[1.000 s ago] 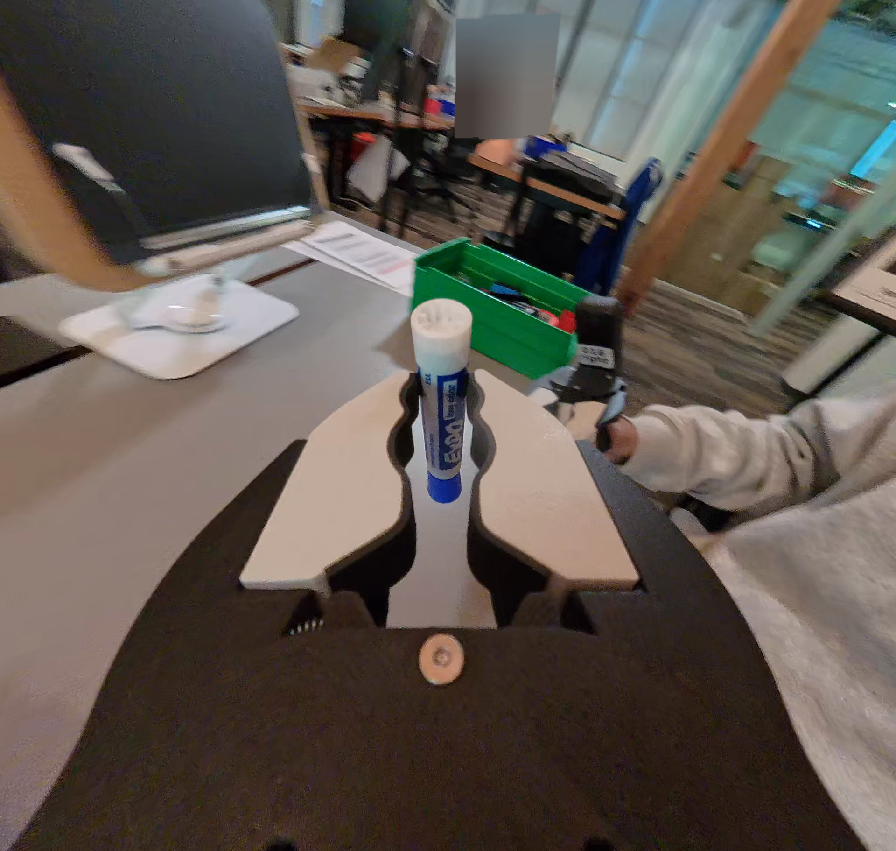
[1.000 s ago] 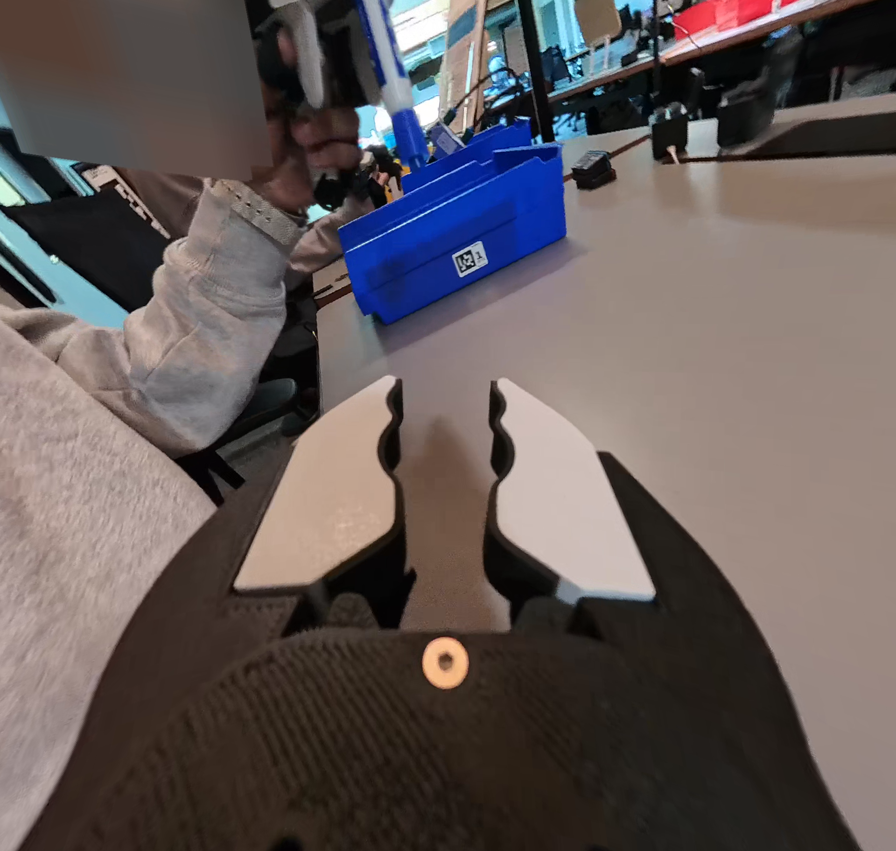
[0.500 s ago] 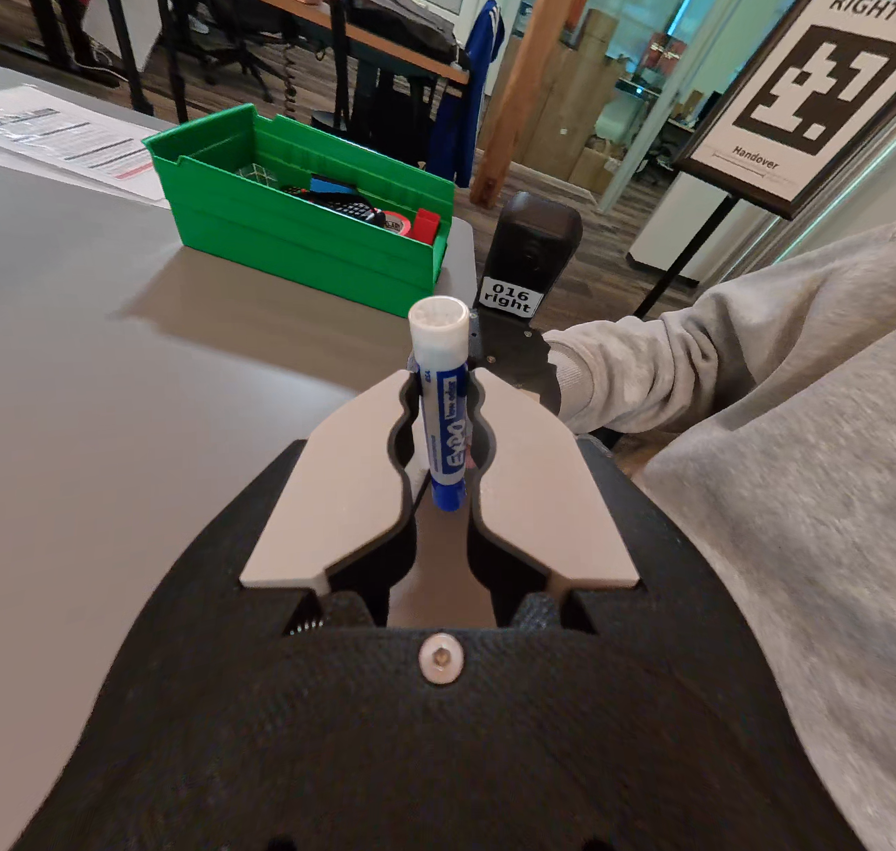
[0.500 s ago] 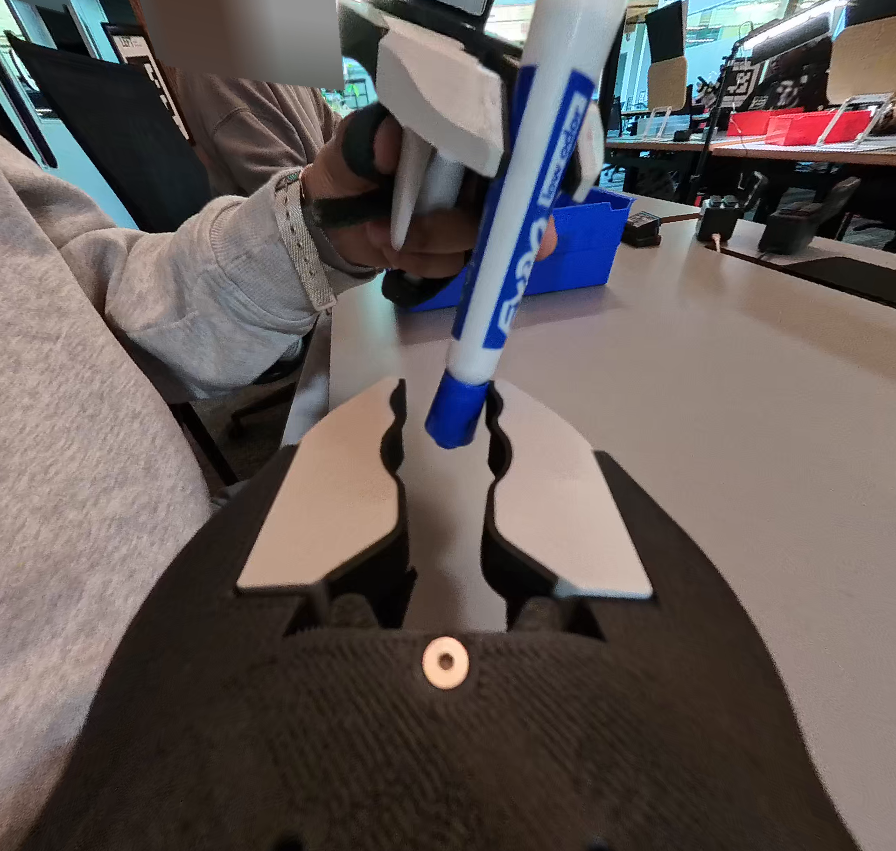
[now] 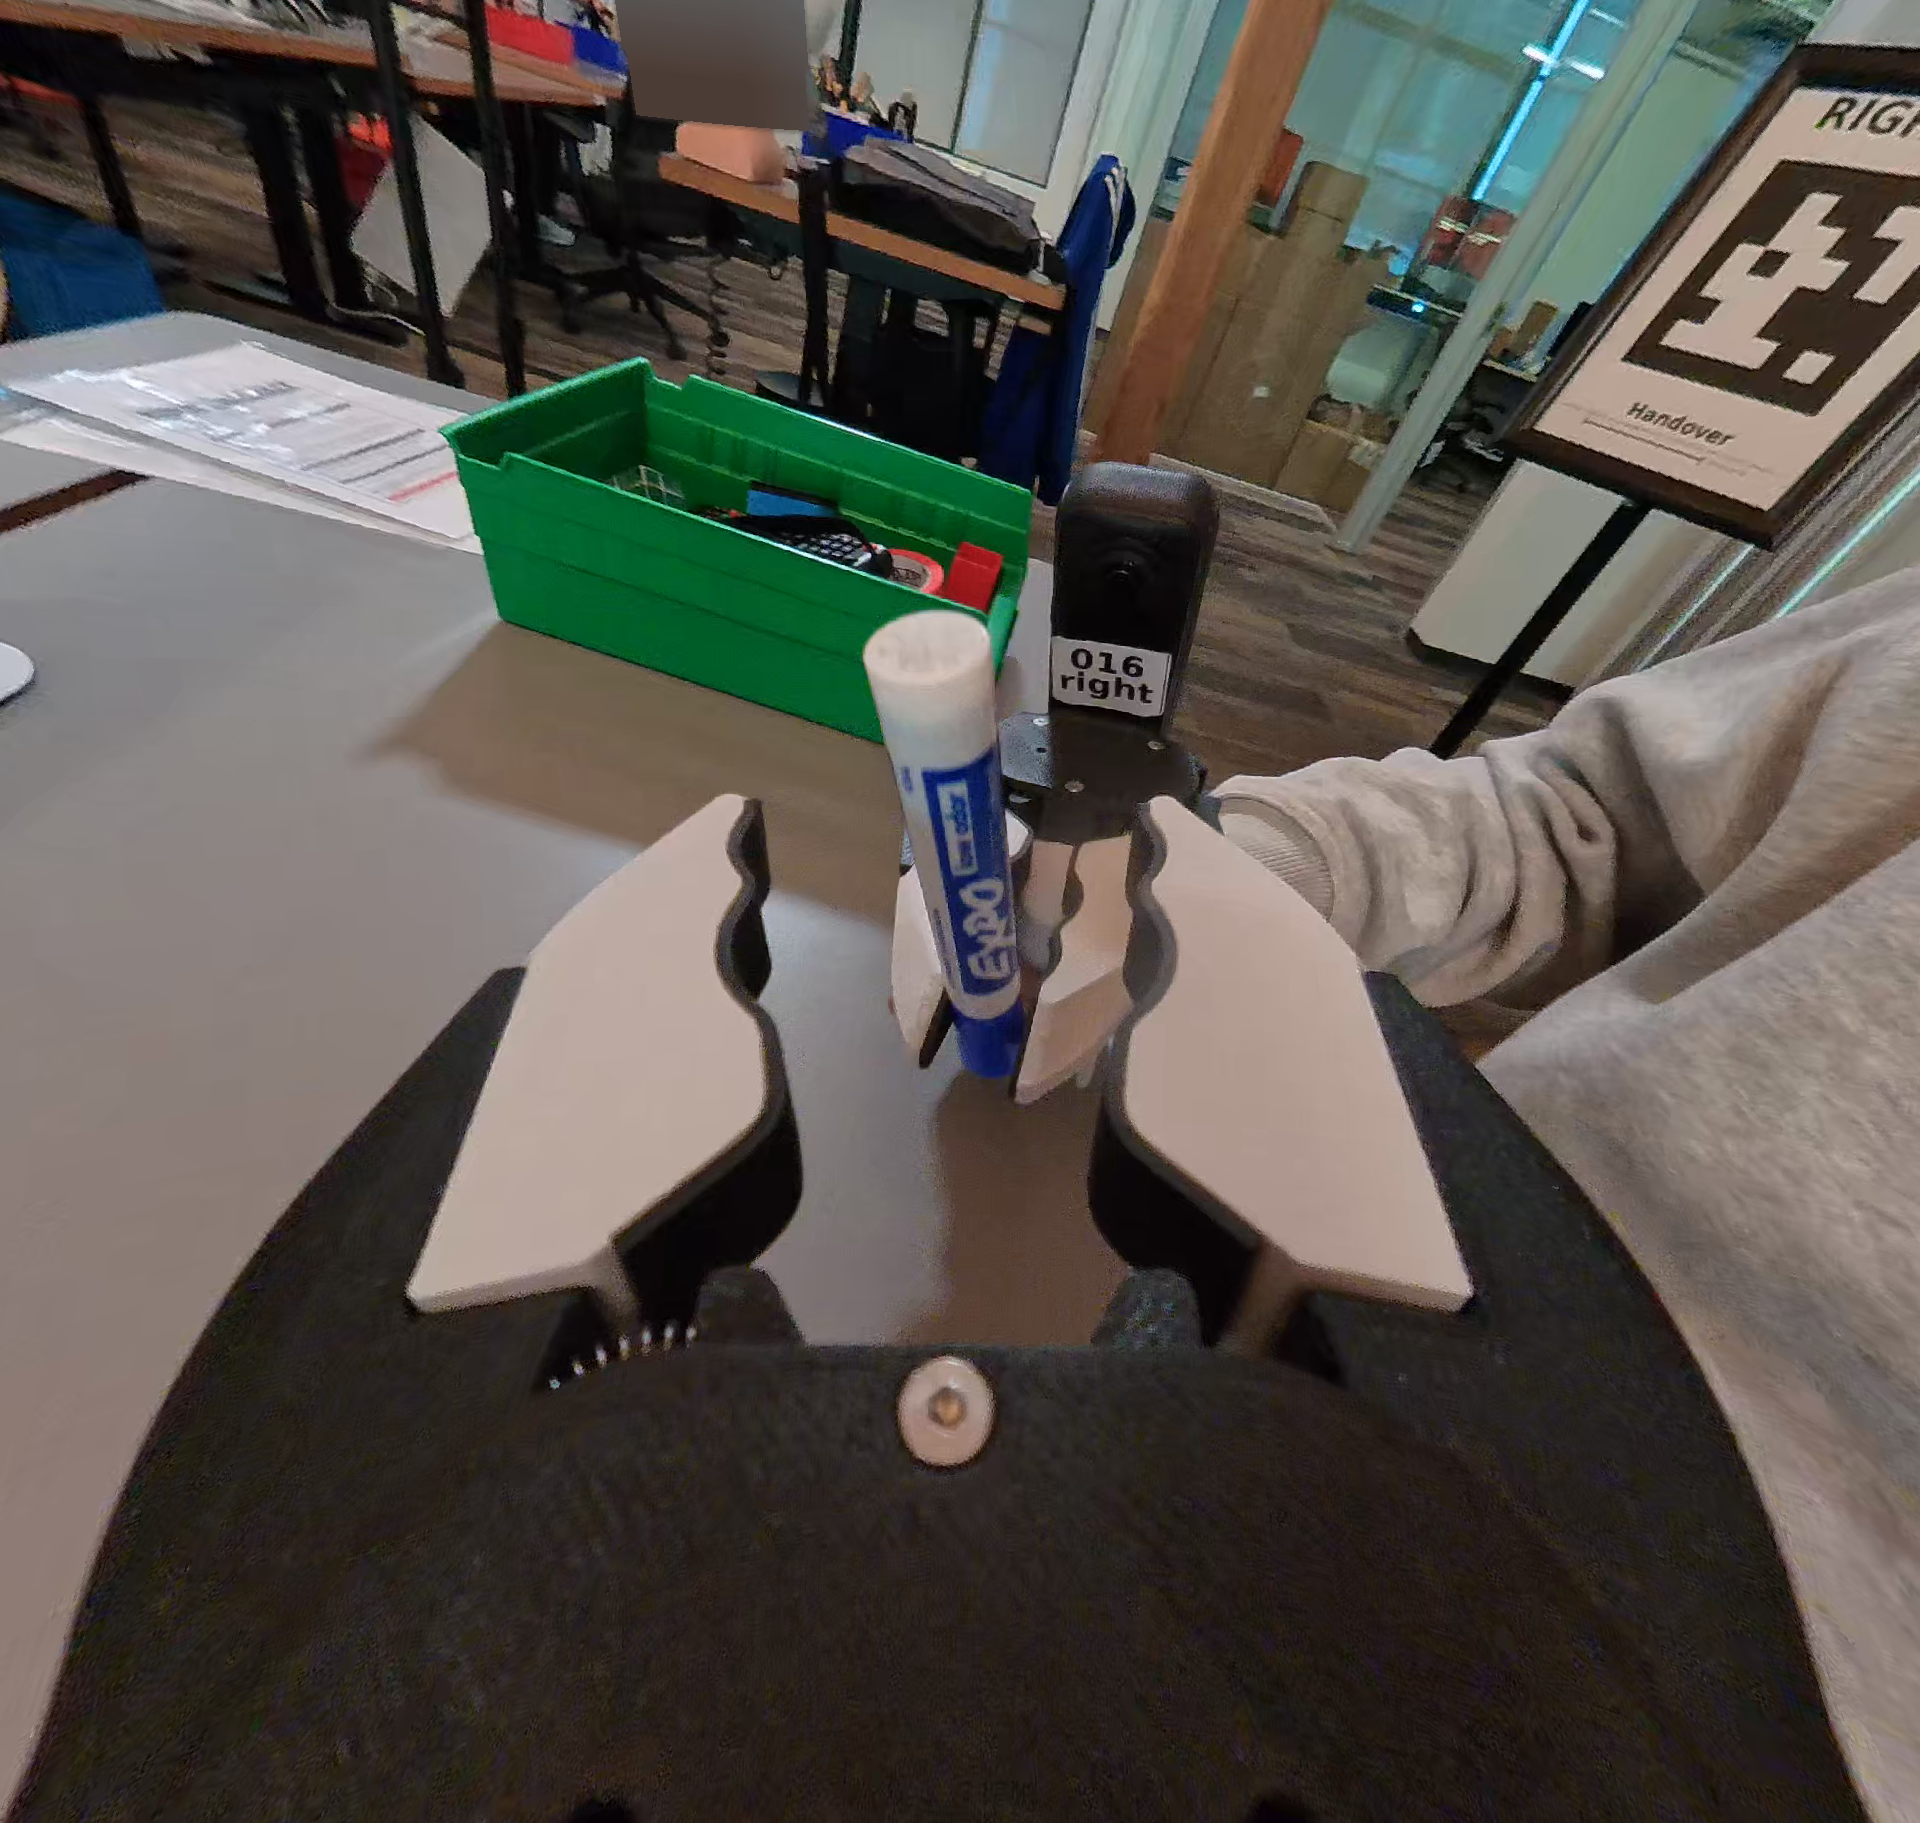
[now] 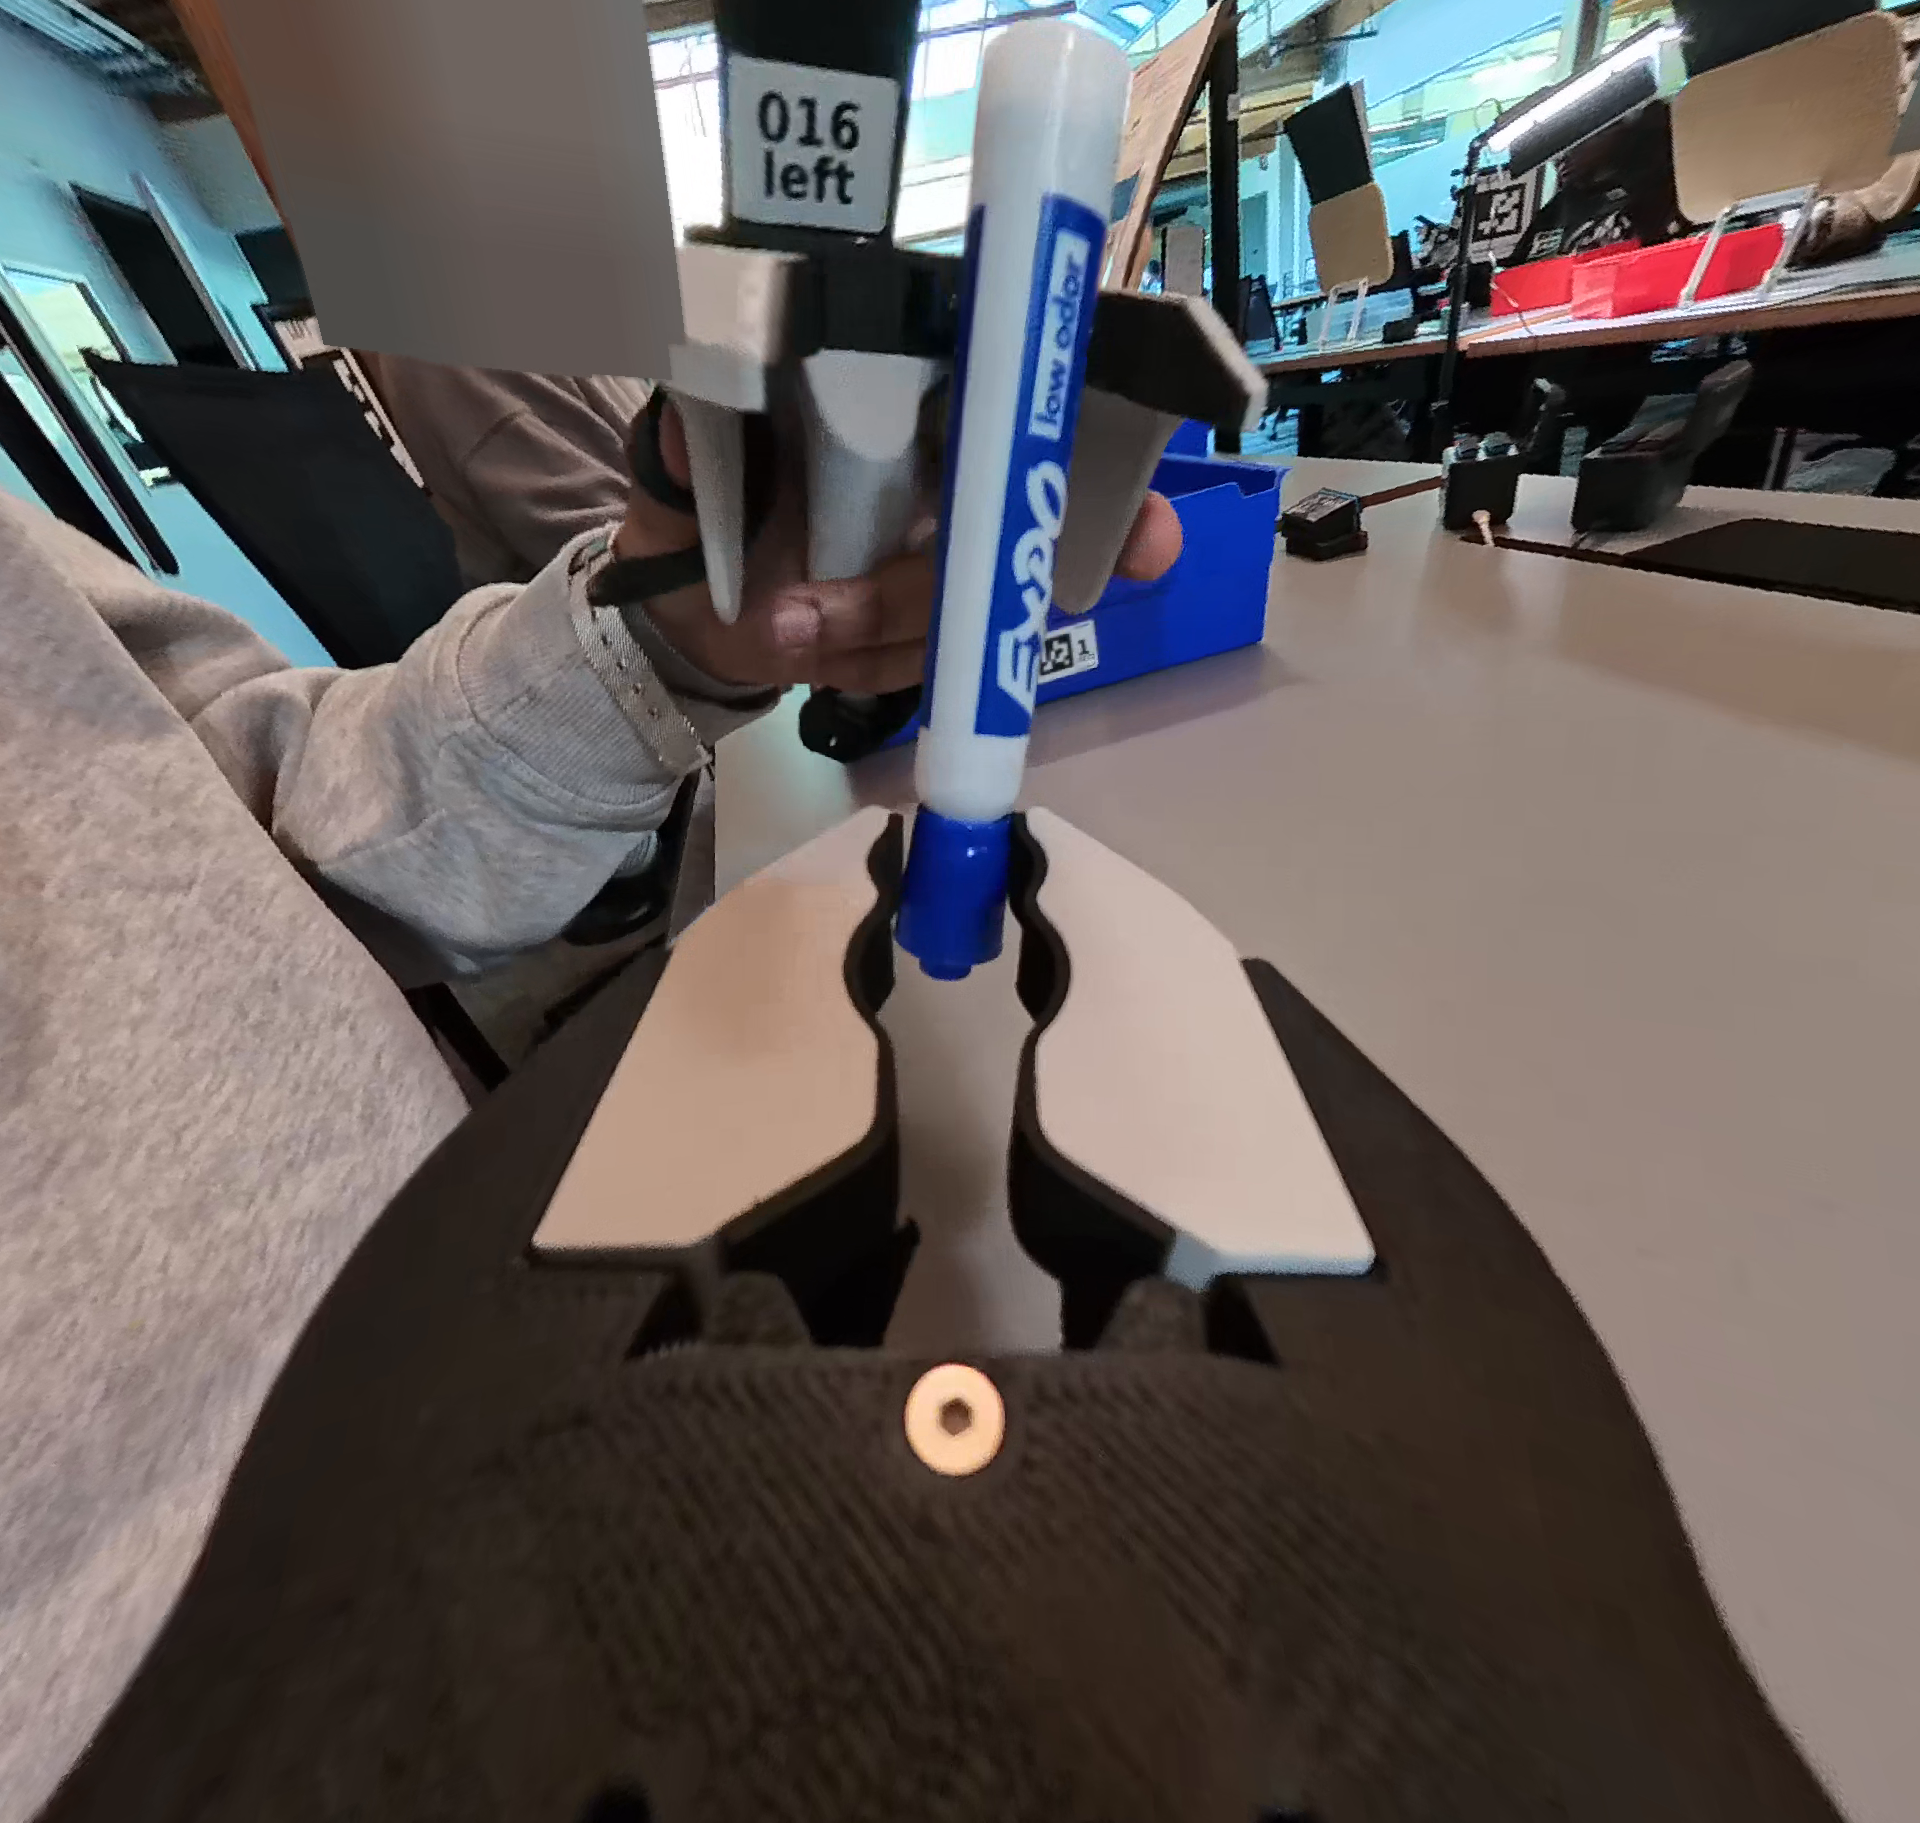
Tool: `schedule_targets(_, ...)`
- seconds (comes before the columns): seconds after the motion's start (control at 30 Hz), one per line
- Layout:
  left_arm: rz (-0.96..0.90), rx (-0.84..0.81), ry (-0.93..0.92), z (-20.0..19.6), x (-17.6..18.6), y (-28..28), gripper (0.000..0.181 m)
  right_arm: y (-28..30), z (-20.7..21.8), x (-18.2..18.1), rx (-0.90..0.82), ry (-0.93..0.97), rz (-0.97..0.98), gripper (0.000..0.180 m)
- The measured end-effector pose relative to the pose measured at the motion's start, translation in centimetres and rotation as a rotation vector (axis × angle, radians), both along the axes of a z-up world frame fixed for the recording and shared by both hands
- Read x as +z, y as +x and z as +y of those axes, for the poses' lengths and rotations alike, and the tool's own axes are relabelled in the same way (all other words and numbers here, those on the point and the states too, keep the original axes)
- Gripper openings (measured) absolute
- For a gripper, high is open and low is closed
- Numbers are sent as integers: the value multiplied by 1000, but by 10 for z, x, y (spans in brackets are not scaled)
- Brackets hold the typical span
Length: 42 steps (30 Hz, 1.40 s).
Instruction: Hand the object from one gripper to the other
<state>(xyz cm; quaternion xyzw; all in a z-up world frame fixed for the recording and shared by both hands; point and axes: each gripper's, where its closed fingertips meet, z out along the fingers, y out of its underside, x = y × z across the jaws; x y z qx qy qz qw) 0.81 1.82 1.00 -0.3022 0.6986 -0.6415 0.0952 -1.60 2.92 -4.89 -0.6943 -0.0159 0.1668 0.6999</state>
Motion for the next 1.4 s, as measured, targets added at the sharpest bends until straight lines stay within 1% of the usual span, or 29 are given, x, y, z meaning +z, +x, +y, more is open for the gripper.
schedule_targets(0.07,-13,14,11,1,-1,2,71,5,-2,3,-7,15,37,20)
schedule_targets(0.2,-7,31,7,5,-3,5,69,12,-6,8,-26,43,78,20)
schedule_targets(0.3,22,2,-29,4,-6,3,55,16,-7,11,-35,64,101,20)
schedule_targets(0.37,43,-27,-70,1,-7,2,46,17,-8,12,-38,70,106,20)
schedule_targets(0.53,77,-75,-216,-11,-8,1,39,14,-8,13,-41,78,78,20)
schedule_targets(0.67,104,-104,-322,-18,-13,2,37,13,-7,13,-42,85,59,20)
schedule_targets(0.8,99,-122,-360,-23,-19,2,36,13,-7,13,-41,87,66,20)
schedule_targets(0.87,76,-120,-357,-25,-19,1,33,13,-7,13,-40,85,67,20)
schedule_targets(1.0,23,-76,-305,-26,-21,4,19,12,-6,12,-38,80,62,20)
schedule_targets(1.17,-56,-47,-233,-25,-21,3,20,14,-5,9,-50,76,47,20)
schedule_targets(1.2,-75,-34,-229,-23,-20,4,20,16,-4,6,-58,60,48,23)
schedule_targets(1.27,-97,-3,-231,-17,-18,7,20,26,-2,-5,-102,-8,56,41)
schedule_targets(1.3,-97,13,-228,-13,-20,9,19,32,-3,-10,-124,-31,55,46)
schedule_targets(1.4,-81,41,-198,-3,-32,15,19,50,-9,-10,-190,-38,47,48)
